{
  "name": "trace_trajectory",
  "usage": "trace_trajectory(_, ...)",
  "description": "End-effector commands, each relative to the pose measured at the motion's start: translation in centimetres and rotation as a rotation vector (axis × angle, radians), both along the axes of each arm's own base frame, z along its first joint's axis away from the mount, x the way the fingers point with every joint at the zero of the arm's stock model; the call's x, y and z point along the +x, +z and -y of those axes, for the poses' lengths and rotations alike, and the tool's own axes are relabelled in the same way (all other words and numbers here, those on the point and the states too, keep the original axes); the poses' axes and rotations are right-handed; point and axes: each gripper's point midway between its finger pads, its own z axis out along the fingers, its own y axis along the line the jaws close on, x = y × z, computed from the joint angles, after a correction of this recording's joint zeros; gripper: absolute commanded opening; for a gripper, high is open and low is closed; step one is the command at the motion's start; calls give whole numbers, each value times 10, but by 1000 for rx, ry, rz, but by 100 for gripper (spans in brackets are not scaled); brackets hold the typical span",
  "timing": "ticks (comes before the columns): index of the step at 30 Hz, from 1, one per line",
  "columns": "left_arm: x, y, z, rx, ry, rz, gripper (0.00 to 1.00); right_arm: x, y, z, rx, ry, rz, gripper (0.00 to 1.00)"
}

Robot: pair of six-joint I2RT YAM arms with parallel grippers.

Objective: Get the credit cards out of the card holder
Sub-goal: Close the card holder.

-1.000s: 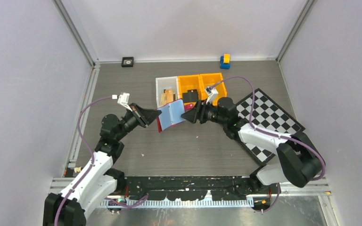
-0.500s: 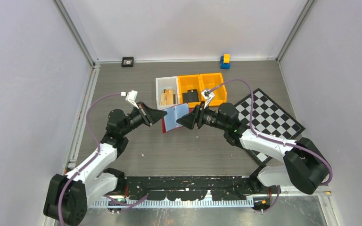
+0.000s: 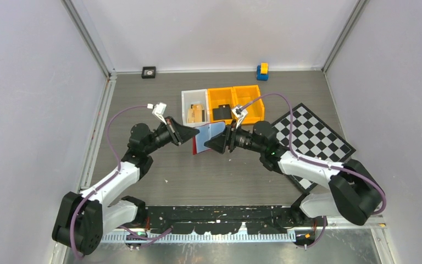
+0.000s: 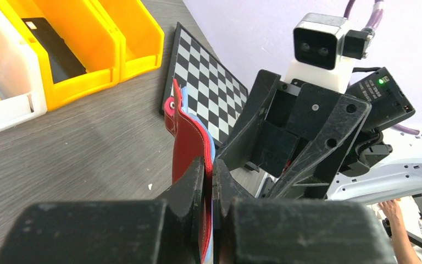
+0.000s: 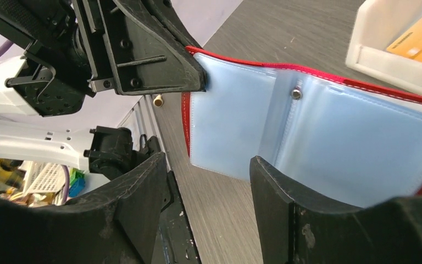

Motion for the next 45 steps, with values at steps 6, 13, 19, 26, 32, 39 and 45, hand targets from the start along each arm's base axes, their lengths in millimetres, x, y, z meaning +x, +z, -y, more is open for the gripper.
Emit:
trace_trajectory(6,0,37,-8,3,56,145,0,41,14,53,-72,-396,85,62)
trace_trajectory(13,-6,41,-13,-1,71,156,0,71,-5,92,-170,-660,49,62)
trace_trajectory(19,-8,42,-15,0,83,158,0,101,-32,144,-152,-853,-89,59)
trace_trajectory(26,-12,47,-13,-34,63,159,0,121,-64,127,-190,-747,-170,52)
trace_trajectory(32,-21,58,-8,-104,13,165,0,125,-78,91,-170,-588,-218,3)
trace_trajectory(39,-25,64,-5,-154,-20,166,0,103,-51,51,0,-324,-162,1)
trace_trajectory(45,-15,56,-4,-134,-3,147,0,67,-8,36,183,-117,-94,0)
